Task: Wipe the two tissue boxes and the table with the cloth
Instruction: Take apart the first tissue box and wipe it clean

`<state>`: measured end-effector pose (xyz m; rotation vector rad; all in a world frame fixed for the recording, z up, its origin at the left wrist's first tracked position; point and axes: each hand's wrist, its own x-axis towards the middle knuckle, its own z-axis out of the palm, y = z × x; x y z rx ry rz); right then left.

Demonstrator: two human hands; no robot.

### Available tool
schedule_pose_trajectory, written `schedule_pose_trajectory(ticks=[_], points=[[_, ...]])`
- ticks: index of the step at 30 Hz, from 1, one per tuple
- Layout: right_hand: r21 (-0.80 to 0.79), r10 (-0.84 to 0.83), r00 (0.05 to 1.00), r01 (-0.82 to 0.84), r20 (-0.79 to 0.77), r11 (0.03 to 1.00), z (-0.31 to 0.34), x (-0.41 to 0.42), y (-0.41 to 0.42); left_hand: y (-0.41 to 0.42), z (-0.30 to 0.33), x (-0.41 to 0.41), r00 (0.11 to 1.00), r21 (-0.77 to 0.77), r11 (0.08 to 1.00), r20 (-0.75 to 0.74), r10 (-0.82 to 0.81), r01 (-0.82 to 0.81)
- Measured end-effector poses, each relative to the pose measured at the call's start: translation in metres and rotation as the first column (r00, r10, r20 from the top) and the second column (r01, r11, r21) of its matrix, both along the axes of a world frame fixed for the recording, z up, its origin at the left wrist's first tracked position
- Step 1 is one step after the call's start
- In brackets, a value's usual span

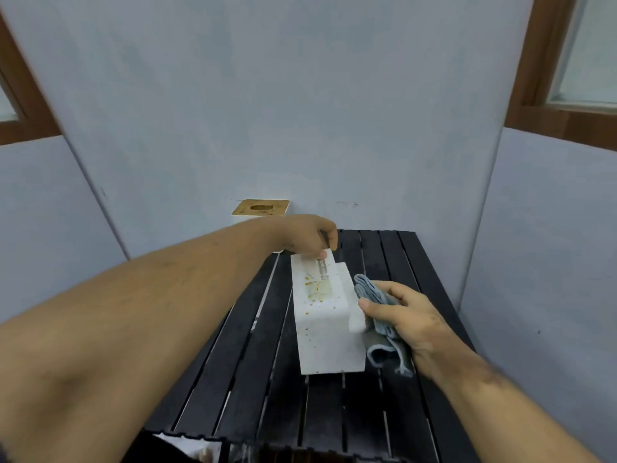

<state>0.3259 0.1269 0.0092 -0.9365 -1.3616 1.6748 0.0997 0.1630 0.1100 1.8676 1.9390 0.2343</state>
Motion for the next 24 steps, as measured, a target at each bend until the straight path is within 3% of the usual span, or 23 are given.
schedule_pose_trajectory(ticks=[5, 9, 12, 15, 19, 24], points=[[0.007, -0.016, 0.999, 0.015, 0.042, 1.0, -0.001, -0.002, 0.0, -0.003, -0.006, -0.003, 0.989, 0.052, 0.998, 0.144, 0.017, -0.025], [-0.16, -0.05, 0.984, 0.078, 0.171, 0.984, 0.001, 0.0, 0.005, -0.041, -0.02, -0.018, 0.981, 0.289, 0.949, 0.18, 0.075, -0.125], [-0.219, -0.071, 0.989, 0.099, 0.133, 0.971, 0.005, 0.003, 0.001, -0.086, -0.038, -0.024, 0.96, 0.39, 0.898, 0.261, 0.103, -0.202], [-0.018, -0.085, 0.99, 0.088, 0.11, 0.996, 0.013, 0.008, -0.009, -0.124, -0.058, -0.013, 0.947, 0.439, 0.883, 0.32, 0.019, -0.166], [0.422, -0.136, 0.907, -0.05, 0.399, 0.905, 0.022, 0.015, -0.001, -0.137, -0.073, -0.001, 0.991, 0.491, 0.871, 0.121, -0.059, -0.008], [0.502, -0.164, 0.826, -0.159, 0.539, 0.85, 0.027, 0.005, 0.016, -0.129, -0.086, -0.001, 0.992, 0.548, 0.836, 0.081, -0.097, 0.037]])
